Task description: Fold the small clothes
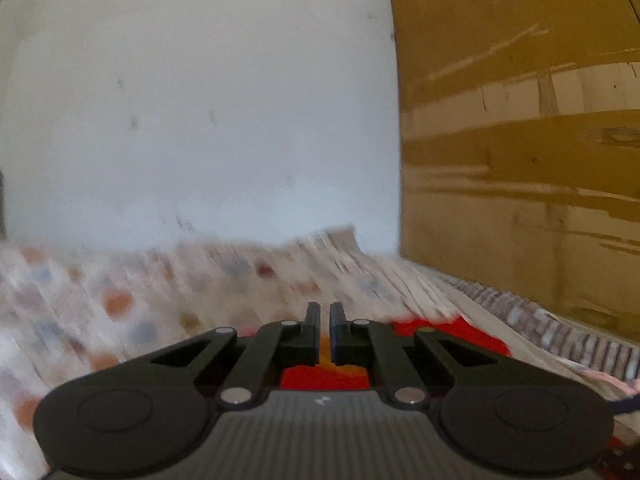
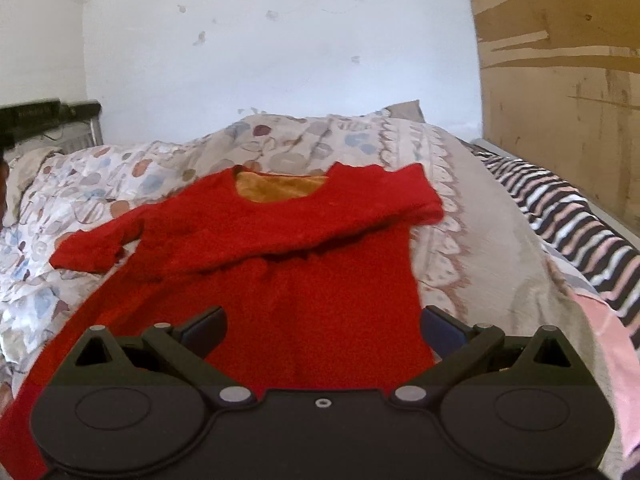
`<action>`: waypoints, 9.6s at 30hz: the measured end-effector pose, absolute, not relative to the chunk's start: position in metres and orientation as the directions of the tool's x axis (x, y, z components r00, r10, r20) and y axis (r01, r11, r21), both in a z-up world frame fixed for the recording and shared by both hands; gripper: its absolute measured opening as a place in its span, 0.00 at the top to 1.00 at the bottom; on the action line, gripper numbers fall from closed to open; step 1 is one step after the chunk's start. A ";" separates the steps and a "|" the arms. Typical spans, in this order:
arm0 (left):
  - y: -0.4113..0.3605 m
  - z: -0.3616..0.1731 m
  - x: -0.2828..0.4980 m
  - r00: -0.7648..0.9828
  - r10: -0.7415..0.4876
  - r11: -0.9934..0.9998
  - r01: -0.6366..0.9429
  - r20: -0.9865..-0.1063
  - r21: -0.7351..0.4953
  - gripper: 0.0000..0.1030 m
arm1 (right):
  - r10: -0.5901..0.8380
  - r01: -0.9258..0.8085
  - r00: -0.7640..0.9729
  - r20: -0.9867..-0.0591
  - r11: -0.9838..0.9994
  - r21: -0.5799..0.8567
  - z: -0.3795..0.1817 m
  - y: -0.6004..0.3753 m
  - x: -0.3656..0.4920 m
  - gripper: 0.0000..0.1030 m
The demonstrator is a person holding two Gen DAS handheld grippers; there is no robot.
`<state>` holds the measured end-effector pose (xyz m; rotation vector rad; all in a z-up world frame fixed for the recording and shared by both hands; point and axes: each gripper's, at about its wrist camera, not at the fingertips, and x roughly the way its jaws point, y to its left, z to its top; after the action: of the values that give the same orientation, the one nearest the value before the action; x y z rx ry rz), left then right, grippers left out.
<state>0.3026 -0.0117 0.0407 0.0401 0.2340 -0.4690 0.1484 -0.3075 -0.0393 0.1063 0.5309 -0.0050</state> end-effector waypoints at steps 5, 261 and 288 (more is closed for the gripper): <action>0.010 0.008 0.314 0.847 -0.392 0.918 0.387 -0.359 -0.088 0.33 | 0.015 0.040 0.854 -0.520 0.995 0.094 -0.044 -0.311 0.148 0.00; 0.010 -0.019 0.108 0.657 -0.558 0.704 0.698 -0.507 0.131 0.00 | 0.052 -0.304 0.898 -0.438 0.792 -0.530 0.042 -0.243 -0.012 0.97; -0.020 -0.097 0.074 0.764 -0.283 0.644 0.600 -0.581 0.475 0.04 | 0.159 -0.317 0.872 -0.464 0.904 -0.286 0.130 -0.244 0.190 0.97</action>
<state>0.0740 -0.0199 -0.0969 0.7066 0.4886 -0.5256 0.1896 -0.2442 0.1297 -0.3648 0.4481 0.2542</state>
